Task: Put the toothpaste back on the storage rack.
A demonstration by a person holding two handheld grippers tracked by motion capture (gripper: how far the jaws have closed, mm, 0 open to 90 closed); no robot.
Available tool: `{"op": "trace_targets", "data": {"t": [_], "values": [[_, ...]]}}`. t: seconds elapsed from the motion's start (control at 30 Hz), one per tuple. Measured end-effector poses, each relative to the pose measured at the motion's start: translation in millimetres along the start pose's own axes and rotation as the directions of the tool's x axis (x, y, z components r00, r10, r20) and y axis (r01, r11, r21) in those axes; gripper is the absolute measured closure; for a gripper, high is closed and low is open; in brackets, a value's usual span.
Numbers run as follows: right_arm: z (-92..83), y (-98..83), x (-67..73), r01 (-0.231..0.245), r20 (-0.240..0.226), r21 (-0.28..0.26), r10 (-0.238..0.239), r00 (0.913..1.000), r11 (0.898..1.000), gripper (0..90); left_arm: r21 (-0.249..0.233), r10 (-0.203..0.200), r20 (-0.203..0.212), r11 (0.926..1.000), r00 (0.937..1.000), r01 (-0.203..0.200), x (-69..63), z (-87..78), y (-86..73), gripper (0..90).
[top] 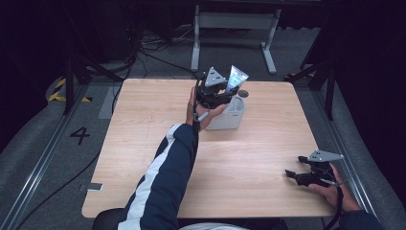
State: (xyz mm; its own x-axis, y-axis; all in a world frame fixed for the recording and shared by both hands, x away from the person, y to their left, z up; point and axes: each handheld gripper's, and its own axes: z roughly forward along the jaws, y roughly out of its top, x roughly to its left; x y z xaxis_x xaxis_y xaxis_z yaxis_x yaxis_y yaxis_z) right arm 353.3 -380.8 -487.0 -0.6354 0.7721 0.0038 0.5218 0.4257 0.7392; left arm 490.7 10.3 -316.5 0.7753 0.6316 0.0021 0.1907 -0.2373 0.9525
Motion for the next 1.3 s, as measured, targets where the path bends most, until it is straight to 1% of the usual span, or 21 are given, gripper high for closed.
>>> {"op": "trace_targets", "data": {"t": [0.07,0.17,0.23,0.27,0.37,0.4,0.43,0.57,0.7,0.73,0.77,0.9,0.97,1.03,1.1,1.17,1.2,1.3], "values": [[0.0,0.0,-0.1,0.001,0.001,-0.001,-0.001,1.0000,1.000,15.7,-0.001,-0.001,-0.012,1.0000,0.9999,0.001,0.0,3.4,0.3,65.2],[-0.1,-0.2,0.0,0.000,0.000,-0.001,0.000,1.0000,1.000,15.7,0.005,0.008,-0.016,1.0000,0.9998,-0.008,1.1,7.8,1.2,65.2],[-0.2,-0.2,-0.1,0.002,0.001,-0.001,-0.002,1.0000,1.000,15.7,0.002,0.000,-0.017,1.0000,0.9999,0.000,1.2,10.3,0.8,65.1],[-0.2,-0.2,-0.1,0.002,0.001,-0.001,-0.002,1.0000,1.000,15.7,0.003,0.010,-0.024,0.9999,0.9997,-0.010,2.2,12.3,0.7,65.1],[-0.2,-0.2,-0.1,0.002,0.000,0.000,-0.002,1.0000,1.000,15.7,0.007,0.010,-0.031,0.9999,0.9995,-0.010,2.6,16.2,-1.8,65.0],[-0.2,-0.2,-0.1,0.002,0.000,0.000,-0.002,1.0000,1.000,15.7,0.003,0.012,-0.040,0.9999,0.9991,-0.012,2.6,17.1,-2.7,65.1],[-0.2,-0.2,-0.1,0.002,0.000,-0.001,-0.002,1.0000,1.000,15.7,-0.004,0.007,-0.044,1.0000,0.9990,-0.007,3.3,17.9,-3.4,65.1],[-0.2,-0.2,-0.1,0.002,0.000,0.000,-0.002,1.0000,1.000,15.7,-0.018,0.007,-0.060,0.9998,0.9982,-0.008,7.4,20.5,-4.2,65.1],[-0.2,-0.2,-0.2,0.002,0.000,0.000,-0.002,1.0000,1.000,15.7,-0.007,0.023,-0.071,0.9997,0.9972,-0.024,9.5,25.7,-6.7,65.1],[-0.2,-0.2,-0.1,0.002,0.000,0.000,-0.002,1.0000,1.000,15.7,-0.002,0.014,-0.070,0.9999,0.9975,-0.014,9.2,27.1,-7.7,65.0],[-0.2,-0.2,-0.1,0.002,0.000,0.000,-0.002,1.0000,1.000,15.7,0.001,0.018,-0.072,0.9998,0.9972,-0.018,10.3,28.7,-8.5,65.0],[-0.2,-0.3,0.1,0.001,0.002,-0.001,-0.001,1.0000,1.000,15.7,0.012,0.005,-0.078,0.9999,0.9970,-0.004,12.0,33.0,-13.1,64.9],[-0.3,-0.3,0.1,0.001,0.002,0.000,-0.001,1.0000,1.000,15.7,0.016,0.010,-0.083,0.9998,0.9965,-0.009,13.7,33.7,-14.6,64.9],[-0.3,-0.3,0.2,0.001,0.002,0.000,-0.001,1.0000,1.000,15.7,0.023,0.002,-0.088,0.9997,0.9961,0.000,13.7,34.3,-16.3,64.8],[-0.2,-0.3,0.2,0.001,0.002,0.000,-0.001,1.0000,1.000,15.7,0.031,0.008,-0.094,0.9995,0.9955,-0.005,14.8,34.7,-18.7,64.7],[-0.3,-0.3,0.2,0.000,0.002,0.000,0.000,1.0000,1.000,15.7,0.033,-0.003,-0.091,0.9994,0.9959,0.006,15.0,35.2,-21.4,64.6],[-0.3,-0.3,0.2,0.000,0.002,0.000,0.000,1.0000,1.000,15.7,0.039,0.004,-0.091,0.9992,0.9958,0.000,15.7,35.1,-22.8,64.6],[-0.3,-0.3,0.3,0.001,0.003,0.000,-0.001,1.0000,1.000,15.7,0.044,0.000,-0.092,0.9990,0.9958,0.004,16.0,34.2,-26.9,64.4]]}}
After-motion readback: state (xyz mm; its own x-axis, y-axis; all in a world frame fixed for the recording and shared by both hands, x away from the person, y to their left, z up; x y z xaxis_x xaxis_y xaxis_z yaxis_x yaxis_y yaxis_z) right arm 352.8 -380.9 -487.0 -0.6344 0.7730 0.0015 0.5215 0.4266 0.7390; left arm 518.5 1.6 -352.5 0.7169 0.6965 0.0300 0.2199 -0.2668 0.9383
